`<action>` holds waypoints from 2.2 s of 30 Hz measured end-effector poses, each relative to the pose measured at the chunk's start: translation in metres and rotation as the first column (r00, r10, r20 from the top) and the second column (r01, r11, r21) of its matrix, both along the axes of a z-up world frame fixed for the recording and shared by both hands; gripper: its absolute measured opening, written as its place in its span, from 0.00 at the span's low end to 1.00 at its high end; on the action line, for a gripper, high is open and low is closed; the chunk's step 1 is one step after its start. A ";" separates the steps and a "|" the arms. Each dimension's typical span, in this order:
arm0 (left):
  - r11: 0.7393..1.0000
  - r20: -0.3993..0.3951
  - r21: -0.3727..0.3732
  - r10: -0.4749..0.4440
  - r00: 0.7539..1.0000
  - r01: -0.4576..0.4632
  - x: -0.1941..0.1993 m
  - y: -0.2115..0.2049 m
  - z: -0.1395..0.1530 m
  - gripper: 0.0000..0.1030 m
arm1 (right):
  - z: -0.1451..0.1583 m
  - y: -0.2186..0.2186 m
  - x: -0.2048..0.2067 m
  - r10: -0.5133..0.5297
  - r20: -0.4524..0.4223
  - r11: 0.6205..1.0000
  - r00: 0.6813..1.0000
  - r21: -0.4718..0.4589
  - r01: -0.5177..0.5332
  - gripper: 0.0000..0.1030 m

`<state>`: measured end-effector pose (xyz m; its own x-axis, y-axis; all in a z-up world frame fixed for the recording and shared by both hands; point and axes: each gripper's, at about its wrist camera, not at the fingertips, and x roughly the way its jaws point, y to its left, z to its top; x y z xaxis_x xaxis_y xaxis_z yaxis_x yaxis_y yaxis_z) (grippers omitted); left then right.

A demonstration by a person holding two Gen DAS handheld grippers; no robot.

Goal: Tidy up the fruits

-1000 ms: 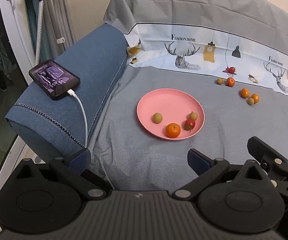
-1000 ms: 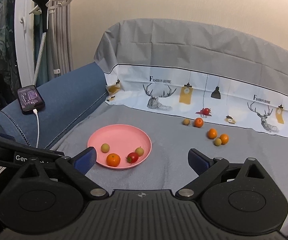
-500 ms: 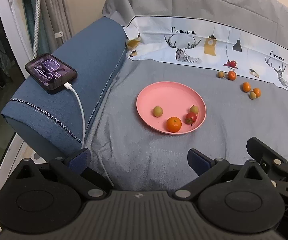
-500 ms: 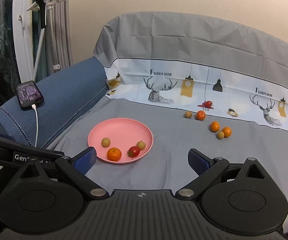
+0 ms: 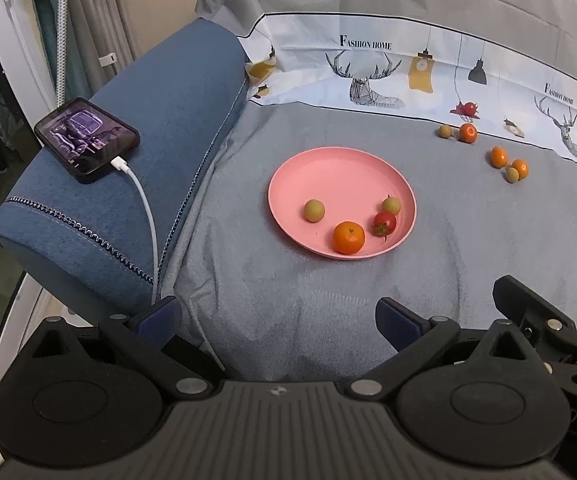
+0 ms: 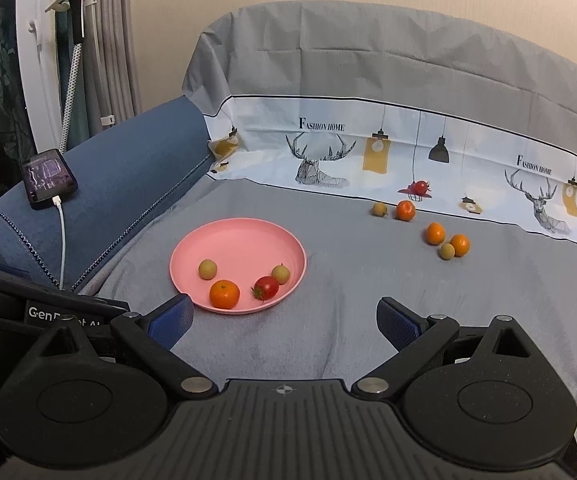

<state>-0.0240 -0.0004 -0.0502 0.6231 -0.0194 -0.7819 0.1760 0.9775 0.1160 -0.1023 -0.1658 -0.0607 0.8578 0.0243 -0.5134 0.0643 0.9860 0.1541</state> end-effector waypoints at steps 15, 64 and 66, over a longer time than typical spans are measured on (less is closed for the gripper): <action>0.998 -0.036 0.046 -0.029 0.999 0.031 0.022 -0.022 -0.008 1.00 | -0.014 -0.013 0.015 -0.020 -0.035 0.999 0.999 0.028 0.021 0.95; 0.947 -0.151 0.131 -0.274 0.950 0.294 0.249 -0.290 -0.104 1.00 | -0.148 -0.253 0.196 -0.456 -0.149 0.873 0.877 0.114 0.474 0.95; 0.942 -0.136 0.134 -0.289 0.948 0.307 0.268 -0.305 -0.114 1.00 | -0.160 -0.264 0.214 -0.461 -0.165 0.869 0.872 0.116 0.482 0.95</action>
